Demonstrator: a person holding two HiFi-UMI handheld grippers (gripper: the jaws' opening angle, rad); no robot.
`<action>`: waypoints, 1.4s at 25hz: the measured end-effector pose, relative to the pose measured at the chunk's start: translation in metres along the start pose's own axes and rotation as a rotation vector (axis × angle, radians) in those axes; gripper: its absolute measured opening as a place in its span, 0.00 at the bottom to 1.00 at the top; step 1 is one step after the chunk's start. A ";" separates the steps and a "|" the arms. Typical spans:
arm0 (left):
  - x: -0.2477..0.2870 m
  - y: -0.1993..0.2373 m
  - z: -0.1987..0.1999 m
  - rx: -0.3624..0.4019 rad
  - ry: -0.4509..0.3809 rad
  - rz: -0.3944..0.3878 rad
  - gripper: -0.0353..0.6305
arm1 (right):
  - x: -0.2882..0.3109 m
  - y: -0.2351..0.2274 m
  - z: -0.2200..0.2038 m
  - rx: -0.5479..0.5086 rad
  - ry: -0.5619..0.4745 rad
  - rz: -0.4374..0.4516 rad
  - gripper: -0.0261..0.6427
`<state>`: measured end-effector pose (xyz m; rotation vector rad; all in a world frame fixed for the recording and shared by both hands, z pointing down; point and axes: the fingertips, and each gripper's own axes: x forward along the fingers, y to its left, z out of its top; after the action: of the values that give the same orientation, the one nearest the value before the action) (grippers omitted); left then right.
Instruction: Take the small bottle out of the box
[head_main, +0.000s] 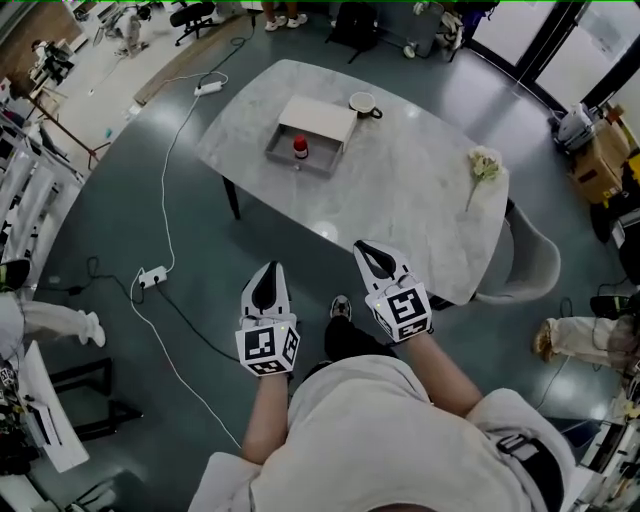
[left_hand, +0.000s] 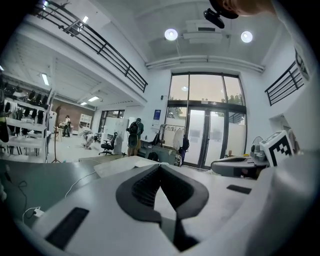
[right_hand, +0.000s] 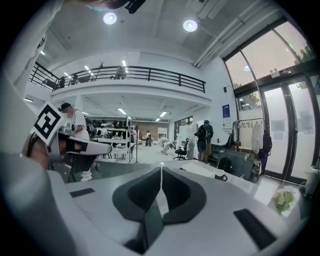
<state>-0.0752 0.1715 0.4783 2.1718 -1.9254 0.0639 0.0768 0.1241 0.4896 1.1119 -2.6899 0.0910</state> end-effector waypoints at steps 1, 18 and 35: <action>0.013 0.005 -0.001 -0.007 0.012 0.007 0.09 | 0.011 -0.006 0.000 0.000 0.007 0.007 0.08; 0.172 0.045 -0.031 -0.033 0.134 0.044 0.09 | 0.157 -0.074 -0.037 0.005 0.113 0.092 0.08; 0.266 0.098 -0.049 -0.048 0.246 -0.052 0.09 | 0.272 -0.110 -0.059 0.046 0.237 0.061 0.23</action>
<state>-0.1304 -0.0876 0.5911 2.0728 -1.7167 0.2609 -0.0211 -0.1332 0.6074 0.9642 -2.5211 0.2781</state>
